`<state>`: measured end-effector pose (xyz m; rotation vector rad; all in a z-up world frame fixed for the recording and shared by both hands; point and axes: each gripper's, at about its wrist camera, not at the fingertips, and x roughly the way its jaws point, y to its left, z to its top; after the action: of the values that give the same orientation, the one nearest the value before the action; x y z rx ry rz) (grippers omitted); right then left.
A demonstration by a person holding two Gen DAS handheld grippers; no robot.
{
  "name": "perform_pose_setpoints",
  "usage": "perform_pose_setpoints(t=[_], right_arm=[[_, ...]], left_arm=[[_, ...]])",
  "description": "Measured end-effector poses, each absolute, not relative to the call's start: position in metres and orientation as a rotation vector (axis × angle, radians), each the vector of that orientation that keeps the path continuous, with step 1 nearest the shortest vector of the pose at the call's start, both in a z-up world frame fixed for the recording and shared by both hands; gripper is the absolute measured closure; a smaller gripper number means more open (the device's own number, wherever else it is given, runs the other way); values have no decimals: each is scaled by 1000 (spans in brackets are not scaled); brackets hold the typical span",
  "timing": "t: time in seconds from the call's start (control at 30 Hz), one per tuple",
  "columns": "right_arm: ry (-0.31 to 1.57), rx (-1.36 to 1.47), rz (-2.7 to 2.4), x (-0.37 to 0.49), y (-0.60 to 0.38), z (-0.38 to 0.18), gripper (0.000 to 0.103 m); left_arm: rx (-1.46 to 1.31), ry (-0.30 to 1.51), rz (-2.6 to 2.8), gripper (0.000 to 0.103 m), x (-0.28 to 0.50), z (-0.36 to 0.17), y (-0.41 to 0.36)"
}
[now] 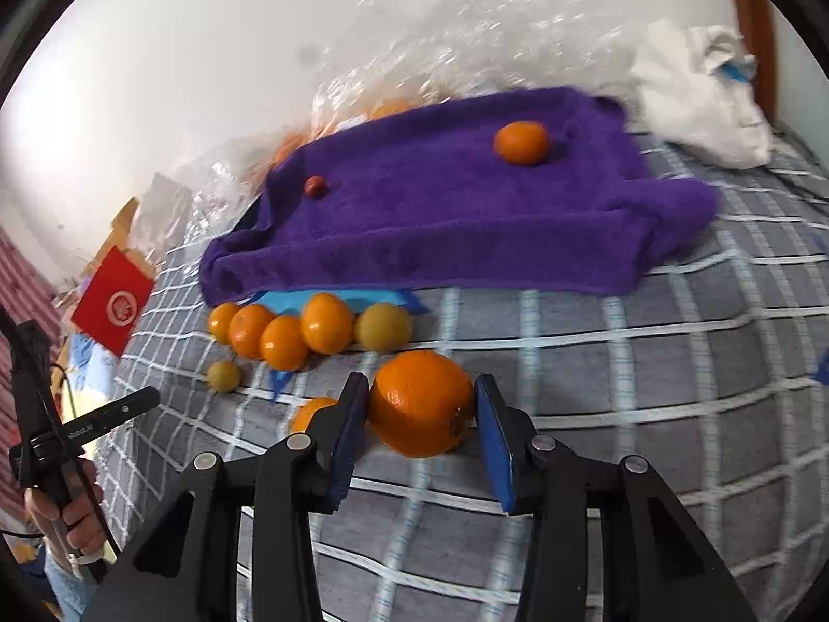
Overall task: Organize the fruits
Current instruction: 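Grasp a large orange with the right gripper while the left gripper grasps a kumquat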
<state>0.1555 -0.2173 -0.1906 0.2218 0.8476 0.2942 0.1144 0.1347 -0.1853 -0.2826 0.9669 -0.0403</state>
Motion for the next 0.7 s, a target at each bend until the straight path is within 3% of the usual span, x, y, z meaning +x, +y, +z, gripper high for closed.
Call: perform_pose_setpoints(t=[0.7], right_arm=[[848, 104, 222, 153, -231, -209, 59]], left_arm=[[-136, 924, -28, 56, 133, -160, 81]])
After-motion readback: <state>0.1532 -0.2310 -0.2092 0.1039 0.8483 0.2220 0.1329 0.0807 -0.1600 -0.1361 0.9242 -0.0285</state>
